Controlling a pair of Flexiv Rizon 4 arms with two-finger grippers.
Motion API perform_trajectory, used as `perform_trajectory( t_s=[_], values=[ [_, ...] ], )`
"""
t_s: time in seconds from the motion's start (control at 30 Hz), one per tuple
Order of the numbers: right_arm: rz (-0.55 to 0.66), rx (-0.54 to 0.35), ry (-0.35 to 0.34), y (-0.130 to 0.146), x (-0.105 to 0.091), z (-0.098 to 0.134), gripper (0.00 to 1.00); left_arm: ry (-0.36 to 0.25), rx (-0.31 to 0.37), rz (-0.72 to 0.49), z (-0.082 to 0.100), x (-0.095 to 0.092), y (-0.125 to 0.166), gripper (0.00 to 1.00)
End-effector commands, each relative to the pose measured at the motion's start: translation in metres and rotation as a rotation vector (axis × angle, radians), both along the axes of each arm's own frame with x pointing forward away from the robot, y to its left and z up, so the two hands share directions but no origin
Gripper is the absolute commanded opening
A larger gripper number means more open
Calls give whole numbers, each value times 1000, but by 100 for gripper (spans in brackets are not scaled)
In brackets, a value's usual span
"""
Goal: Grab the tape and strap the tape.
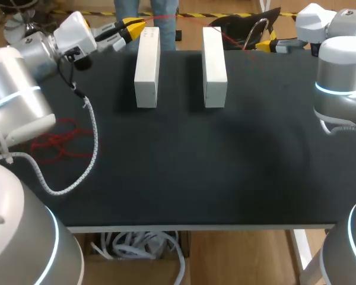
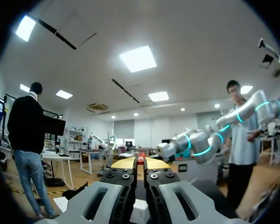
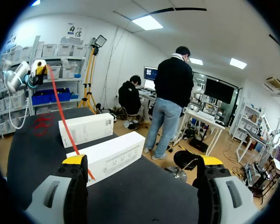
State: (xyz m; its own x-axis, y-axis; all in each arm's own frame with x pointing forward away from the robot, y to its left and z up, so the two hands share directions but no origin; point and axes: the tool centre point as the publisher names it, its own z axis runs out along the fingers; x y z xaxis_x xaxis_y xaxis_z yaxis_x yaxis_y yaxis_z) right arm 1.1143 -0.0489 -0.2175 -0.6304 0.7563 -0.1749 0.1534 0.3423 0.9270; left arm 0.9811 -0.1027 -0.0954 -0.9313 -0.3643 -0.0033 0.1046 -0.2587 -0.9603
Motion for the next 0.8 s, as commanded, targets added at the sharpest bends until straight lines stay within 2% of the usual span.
perform_trajectory(
  t_s=[0.03, 0.5, 0.57, 0.8],
  values=[
    [2, -1, 3, -1, 0, 1, 100, 54, -24, 211, 0, -3, -1, 0],
    [2, -1, 3, -1, 0, 1, 100, 54, -24, 211, 0, -3, -1, 0],
    [2, -1, 3, -1, 0, 1, 100, 41, -80, 156, 0, -2, -2, 0],
    [2, -1, 3, -1, 0, 1, 100, 22, -105, 20, 0, -2, 3, 0]
  ],
)
